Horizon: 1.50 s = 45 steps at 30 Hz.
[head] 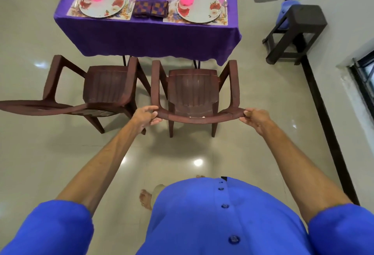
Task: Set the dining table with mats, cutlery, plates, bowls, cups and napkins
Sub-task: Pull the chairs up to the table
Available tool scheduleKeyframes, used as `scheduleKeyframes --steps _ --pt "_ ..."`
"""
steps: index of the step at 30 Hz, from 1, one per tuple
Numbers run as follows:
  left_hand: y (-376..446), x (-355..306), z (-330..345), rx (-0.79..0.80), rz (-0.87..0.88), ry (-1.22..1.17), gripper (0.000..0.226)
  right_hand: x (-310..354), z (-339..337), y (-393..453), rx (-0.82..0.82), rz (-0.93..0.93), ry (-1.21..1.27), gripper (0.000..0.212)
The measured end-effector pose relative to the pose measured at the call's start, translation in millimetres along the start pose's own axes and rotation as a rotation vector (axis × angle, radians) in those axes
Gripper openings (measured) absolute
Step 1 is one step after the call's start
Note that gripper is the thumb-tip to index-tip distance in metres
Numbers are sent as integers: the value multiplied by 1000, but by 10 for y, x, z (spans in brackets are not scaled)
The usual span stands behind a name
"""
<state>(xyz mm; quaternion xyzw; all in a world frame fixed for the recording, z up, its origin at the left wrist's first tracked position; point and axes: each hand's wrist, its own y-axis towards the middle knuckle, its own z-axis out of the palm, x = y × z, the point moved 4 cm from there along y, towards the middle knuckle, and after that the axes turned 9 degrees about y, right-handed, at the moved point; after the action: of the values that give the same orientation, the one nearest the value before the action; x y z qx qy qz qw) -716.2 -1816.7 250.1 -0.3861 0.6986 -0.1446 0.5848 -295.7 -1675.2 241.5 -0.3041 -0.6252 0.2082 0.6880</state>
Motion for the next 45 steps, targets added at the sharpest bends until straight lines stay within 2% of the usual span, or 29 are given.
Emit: scheduleKeyframes --steps 5,20,31,37,41,45 --pt "12 -15 20 -42 -19 26 31 -75 -18 112 48 -62 -73 27" --pt "-3 -17 7 -80 -1 43 31 -131 -41 183 69 -62 -41 29" --pt "109 28 10 -170 9 4 24 -106 8 233 3 -73 -42 27" --pt "144 52 -22 -136 12 23 23 -115 -19 255 2 -77 -128 27" --pt "141 135 -180 -58 57 89 33 -89 -3 180 15 -101 -266 28" --pt "105 200 -380 0 58 62 35 -43 36 122 -6 -108 -251 29"
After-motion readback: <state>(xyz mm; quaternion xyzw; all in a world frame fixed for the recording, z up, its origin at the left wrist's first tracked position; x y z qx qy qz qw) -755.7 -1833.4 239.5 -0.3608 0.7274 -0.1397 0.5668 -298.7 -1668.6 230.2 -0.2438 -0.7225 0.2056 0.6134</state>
